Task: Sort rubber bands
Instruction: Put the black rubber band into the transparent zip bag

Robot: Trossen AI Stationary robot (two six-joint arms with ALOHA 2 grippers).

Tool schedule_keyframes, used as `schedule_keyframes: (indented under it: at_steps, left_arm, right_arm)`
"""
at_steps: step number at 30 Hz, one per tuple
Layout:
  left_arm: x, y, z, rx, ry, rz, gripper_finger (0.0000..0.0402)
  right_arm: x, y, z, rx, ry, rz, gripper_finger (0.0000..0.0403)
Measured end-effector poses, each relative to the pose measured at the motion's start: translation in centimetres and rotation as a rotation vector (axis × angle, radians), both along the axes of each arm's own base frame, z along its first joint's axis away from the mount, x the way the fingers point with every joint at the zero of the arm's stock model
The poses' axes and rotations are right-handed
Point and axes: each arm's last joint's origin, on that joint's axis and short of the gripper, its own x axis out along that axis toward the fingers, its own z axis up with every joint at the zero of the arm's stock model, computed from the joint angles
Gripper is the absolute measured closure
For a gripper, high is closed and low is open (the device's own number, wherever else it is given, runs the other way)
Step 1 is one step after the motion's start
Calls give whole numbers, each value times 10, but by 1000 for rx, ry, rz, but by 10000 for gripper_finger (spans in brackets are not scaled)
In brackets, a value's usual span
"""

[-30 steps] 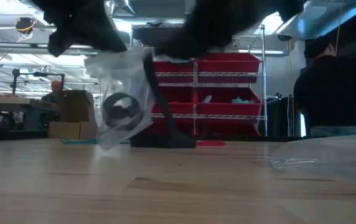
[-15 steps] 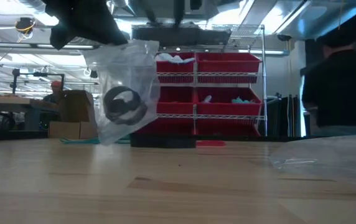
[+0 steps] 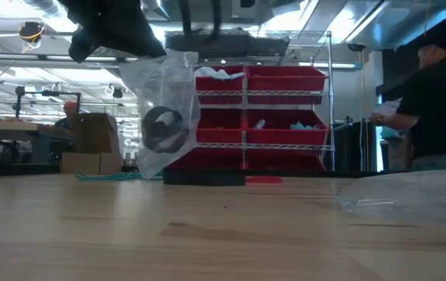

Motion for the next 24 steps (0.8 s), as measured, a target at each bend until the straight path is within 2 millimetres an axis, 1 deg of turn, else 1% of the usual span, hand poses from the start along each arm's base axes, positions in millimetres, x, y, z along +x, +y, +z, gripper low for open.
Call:
schedule_keyframes:
  at_steps: [3,7,12,17,24]
  left_arm:
    - [0,0,0,14,-7,13,402]
    - [0,1,1,43,-13,28,402]
    - [0,1,1,79,7,11,401]
    - [-2,2,0,107,41,-11,401]
    - [-13,7,3,93,98,-13,401]
  right_arm:
    - [5,1,-8,19,-21,-12,403]
    - [11,2,-21,23,6,-11,403]
    - [12,3,-25,-12,36,-15,403]
    - [9,15,-39,-87,196,51,403]
    - [2,32,-61,-148,411,122,403]
